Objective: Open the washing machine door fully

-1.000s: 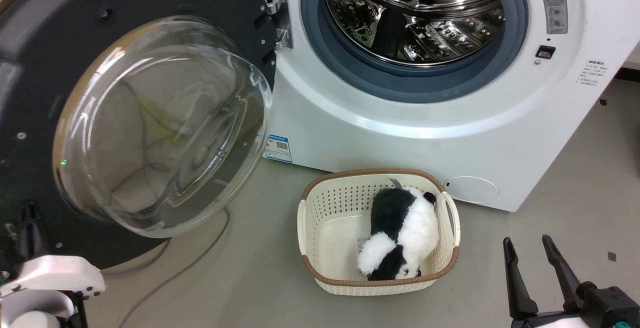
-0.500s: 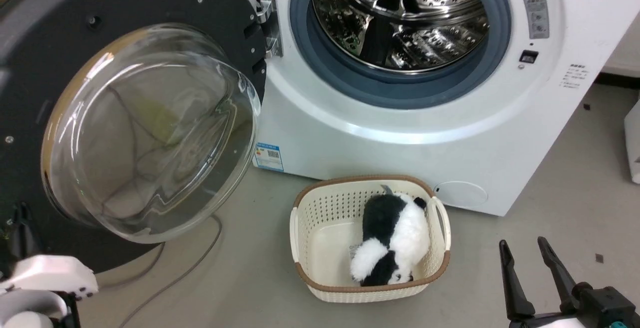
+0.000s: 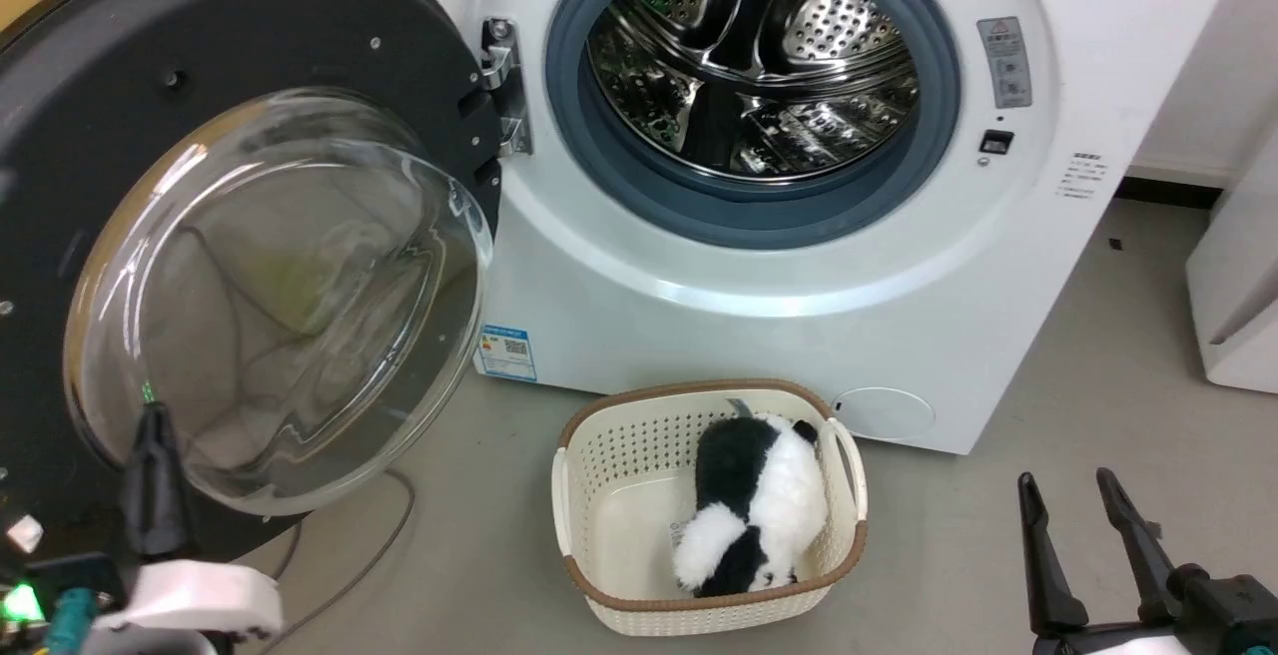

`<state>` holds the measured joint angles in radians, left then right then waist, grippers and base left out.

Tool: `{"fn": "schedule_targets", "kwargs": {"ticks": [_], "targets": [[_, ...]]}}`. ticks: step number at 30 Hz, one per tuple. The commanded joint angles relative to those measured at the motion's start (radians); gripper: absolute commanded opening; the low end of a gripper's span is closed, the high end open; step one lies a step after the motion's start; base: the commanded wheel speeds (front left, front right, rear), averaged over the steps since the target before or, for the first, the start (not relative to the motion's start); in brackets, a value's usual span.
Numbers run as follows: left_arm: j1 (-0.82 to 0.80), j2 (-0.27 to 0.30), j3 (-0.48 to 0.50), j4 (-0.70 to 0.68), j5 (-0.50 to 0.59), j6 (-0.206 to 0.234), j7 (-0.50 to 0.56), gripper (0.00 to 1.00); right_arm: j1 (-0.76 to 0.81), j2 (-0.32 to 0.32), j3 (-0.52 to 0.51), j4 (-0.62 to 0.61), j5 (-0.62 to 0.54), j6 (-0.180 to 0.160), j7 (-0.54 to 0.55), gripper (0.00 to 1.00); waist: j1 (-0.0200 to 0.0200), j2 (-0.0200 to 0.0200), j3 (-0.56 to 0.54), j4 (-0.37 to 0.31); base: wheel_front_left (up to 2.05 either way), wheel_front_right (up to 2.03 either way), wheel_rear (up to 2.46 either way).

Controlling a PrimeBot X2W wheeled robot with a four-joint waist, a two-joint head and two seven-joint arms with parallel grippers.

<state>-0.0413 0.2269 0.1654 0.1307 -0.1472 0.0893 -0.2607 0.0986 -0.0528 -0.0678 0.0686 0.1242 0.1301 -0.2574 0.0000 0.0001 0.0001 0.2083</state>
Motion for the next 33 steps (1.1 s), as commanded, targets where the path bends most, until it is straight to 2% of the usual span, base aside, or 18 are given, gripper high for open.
{"fn": "schedule_targets", "kwargs": {"ticks": [1,2,3,4,8,9,23,31,32,33], "targets": [[0.031,-0.015,-0.020,-0.039,0.024,-0.007,-0.001,0.00,0.014,0.003,-0.005,-0.008,-0.001,0.001,-0.004,1.00,0.0000,-0.0001,-0.006,-0.014,0.00,0.00,0.00],[0.041,-0.022,-0.027,-0.054,0.028,-0.010,-0.001,0.11,0.015,0.003,-0.006,-0.009,-0.002,0.001,-0.004,1.00,0.0000,-0.0001,-0.008,-0.019,0.00,0.00,0.00],[0.050,-0.029,-0.035,-0.067,0.033,-0.013,-0.001,0.70,0.016,0.003,-0.007,-0.011,-0.003,0.001,-0.004,1.00,0.0000,-0.0001,-0.009,-0.025,0.00,0.00,0.00],[0.055,-0.036,-0.043,-0.081,0.034,-0.019,-0.001,1.00,0.017,0.003,-0.009,-0.013,-0.004,0.001,-0.004,1.00,0.0000,-0.0001,-0.011,-0.030,0.00,0.00,0.00],[0.078,-0.067,-0.097,-0.095,0.036,-0.061,-0.001,1.00,0.015,0.003,-0.004,-0.024,-0.009,0.001,-0.004,1.00,0.0000,-0.0001,-0.015,-0.071,0.00,0.00,0.00],[0.078,-0.081,-0.110,-0.081,0.033,-0.079,-0.001,1.00,0.009,0.003,0.006,-0.049,-0.008,0.001,-0.004,1.00,0.0000,-0.0001,-0.016,-0.109,0.00,0.00,0.00],[0.086,-0.124,-0.115,-0.032,0.040,-0.109,-0.001,1.00,0.019,0.003,0.021,-0.095,-0.014,0.001,-0.004,1.00,0.0000,-0.0001,-0.002,-0.231,0.00,0.00,0.00],[0.074,-0.137,-0.106,-0.025,0.052,-0.128,-0.001,1.00,0.022,0.003,0.022,-0.091,-0.014,0.001,-0.004,1.00,0.0000,-0.0001,0.006,-0.267,0.00,0.00,0.00],[0.081,-0.135,-0.111,-0.027,0.048,-0.127,0.000,0.00,0.008,0.000,0.022,-0.088,-0.006,0.000,0.000,0.00,0.0000,-0.0001,0.005,-0.266,0.00,0.00,0.00],[0.081,-0.135,-0.113,-0.027,0.048,-0.127,0.000,0.00,0.008,0.000,0.021,-0.087,-0.006,0.000,0.000,0.00,0.0000,-0.0001,0.005,-0.267,0.00,0.00,0.00]]}}
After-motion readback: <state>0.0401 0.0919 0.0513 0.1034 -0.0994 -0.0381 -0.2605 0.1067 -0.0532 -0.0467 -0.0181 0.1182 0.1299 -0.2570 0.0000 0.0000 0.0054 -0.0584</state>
